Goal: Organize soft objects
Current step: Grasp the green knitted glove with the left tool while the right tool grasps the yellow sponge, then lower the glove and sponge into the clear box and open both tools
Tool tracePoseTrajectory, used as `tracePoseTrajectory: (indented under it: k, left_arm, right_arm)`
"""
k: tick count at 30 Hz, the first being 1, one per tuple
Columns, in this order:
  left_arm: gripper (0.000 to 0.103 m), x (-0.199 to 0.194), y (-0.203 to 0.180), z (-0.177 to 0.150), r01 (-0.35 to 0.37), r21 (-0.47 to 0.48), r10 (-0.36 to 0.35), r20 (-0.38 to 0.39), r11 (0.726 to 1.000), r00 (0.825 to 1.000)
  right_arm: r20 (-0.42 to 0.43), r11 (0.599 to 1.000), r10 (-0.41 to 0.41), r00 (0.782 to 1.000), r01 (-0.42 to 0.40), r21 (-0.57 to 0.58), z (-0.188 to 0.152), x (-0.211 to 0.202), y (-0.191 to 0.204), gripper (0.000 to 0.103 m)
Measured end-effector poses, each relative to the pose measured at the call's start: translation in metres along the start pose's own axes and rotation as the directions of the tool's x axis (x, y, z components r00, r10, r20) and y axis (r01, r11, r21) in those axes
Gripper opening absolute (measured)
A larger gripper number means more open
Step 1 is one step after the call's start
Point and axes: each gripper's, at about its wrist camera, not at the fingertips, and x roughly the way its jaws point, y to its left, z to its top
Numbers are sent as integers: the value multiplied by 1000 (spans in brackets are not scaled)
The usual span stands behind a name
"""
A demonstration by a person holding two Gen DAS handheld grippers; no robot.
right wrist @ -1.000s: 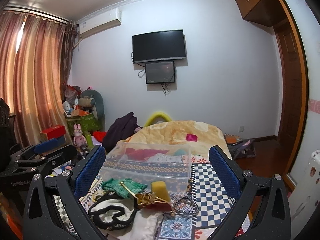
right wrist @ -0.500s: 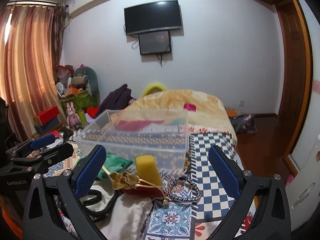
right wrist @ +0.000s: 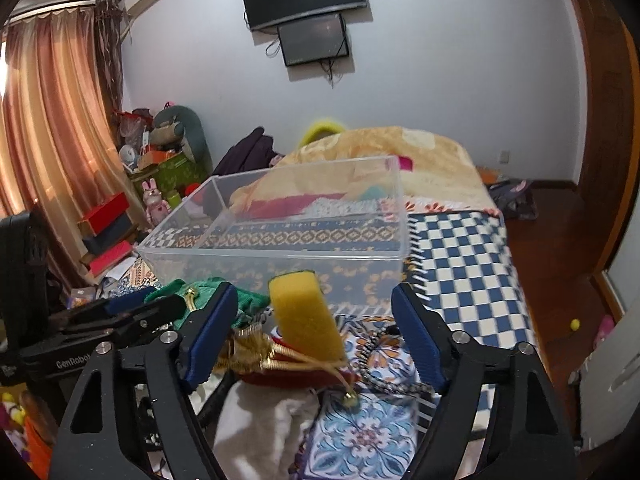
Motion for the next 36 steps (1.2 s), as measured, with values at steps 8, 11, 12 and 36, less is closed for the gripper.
tracePoseTrajectory:
  k: [8, 11, 12, 36]
  left_arm:
    - [45, 7, 2, -2, 23, -4, -23, -21, 1000, 999]
    - [29, 1, -2, -3, 19, 7, -19, -3, 1000, 1000]
    - [24, -1, -4, -3, 16, 12, -16, 4, 1000, 1000]
    - [16, -78, -13, 46, -75, 33, 65, 239, 997, 969]
  right_arm:
    - [-85, 1000, 21, 996, -21, 2, -6, 26, 2, 43]
    - [-82, 1000, 24, 996, -23, 10, -8, 24, 1, 33]
    - [-79, 1000, 21, 997, -20, 11, -6, 24, 1, 32]
    - [127, 998, -13, 992, 20, -52, 40, -31, 3, 29]
